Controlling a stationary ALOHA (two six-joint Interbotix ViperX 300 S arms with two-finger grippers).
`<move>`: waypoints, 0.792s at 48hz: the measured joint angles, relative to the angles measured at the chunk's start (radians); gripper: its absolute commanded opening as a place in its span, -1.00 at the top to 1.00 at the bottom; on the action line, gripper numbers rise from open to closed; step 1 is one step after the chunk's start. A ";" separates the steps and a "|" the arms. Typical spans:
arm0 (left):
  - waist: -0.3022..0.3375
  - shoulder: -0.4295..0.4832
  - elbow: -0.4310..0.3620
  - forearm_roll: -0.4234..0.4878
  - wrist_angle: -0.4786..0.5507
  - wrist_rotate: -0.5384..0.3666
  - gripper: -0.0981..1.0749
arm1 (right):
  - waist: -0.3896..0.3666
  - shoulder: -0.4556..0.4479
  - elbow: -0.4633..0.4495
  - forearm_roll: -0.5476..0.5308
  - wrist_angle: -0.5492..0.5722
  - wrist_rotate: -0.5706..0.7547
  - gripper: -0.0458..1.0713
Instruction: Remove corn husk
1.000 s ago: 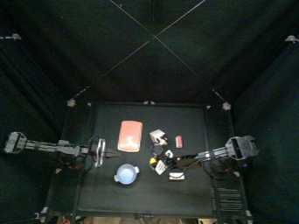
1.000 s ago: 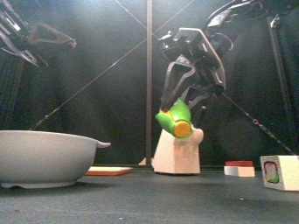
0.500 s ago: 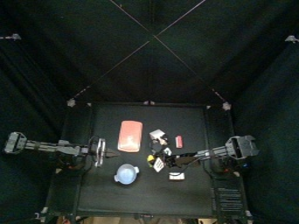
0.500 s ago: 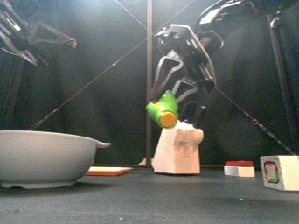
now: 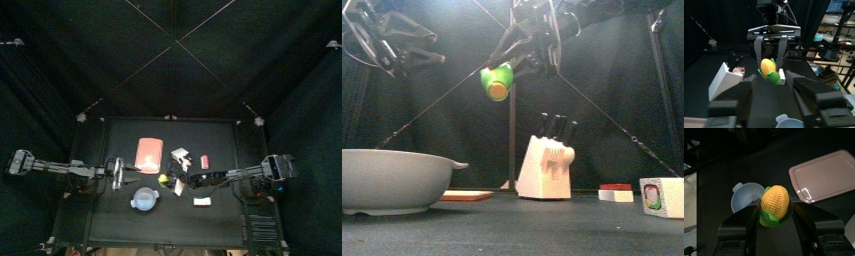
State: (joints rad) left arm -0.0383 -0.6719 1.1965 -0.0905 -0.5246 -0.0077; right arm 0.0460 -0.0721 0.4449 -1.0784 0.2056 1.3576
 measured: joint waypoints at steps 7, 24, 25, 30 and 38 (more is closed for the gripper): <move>-0.002 0.067 -0.023 -0.002 -0.011 0.003 -0.90 | -0.029 0.000 -0.005 -0.055 -0.014 0.006 -0.34; -0.018 0.264 -0.048 -0.031 -0.124 -0.002 -0.90 | -0.028 0.000 0.005 -0.100 -0.054 0.009 -0.33; -0.021 0.279 -0.054 -0.035 -0.135 0.000 -0.90 | -0.028 0.000 0.003 -0.100 -0.055 0.009 -0.33; -0.025 0.356 -0.095 -0.057 -0.179 0.000 -0.90 | -0.025 0.000 0.009 -0.103 -0.057 0.009 -0.33; -0.038 0.440 -0.172 -0.135 -0.209 -0.003 -0.90 | -0.025 -0.002 0.023 -0.104 -0.055 0.009 -0.33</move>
State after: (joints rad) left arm -0.0767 -0.2316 1.0247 -0.2255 -0.7332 -0.0107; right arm 0.0215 -0.0736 0.4679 -1.1827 0.1503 1.3668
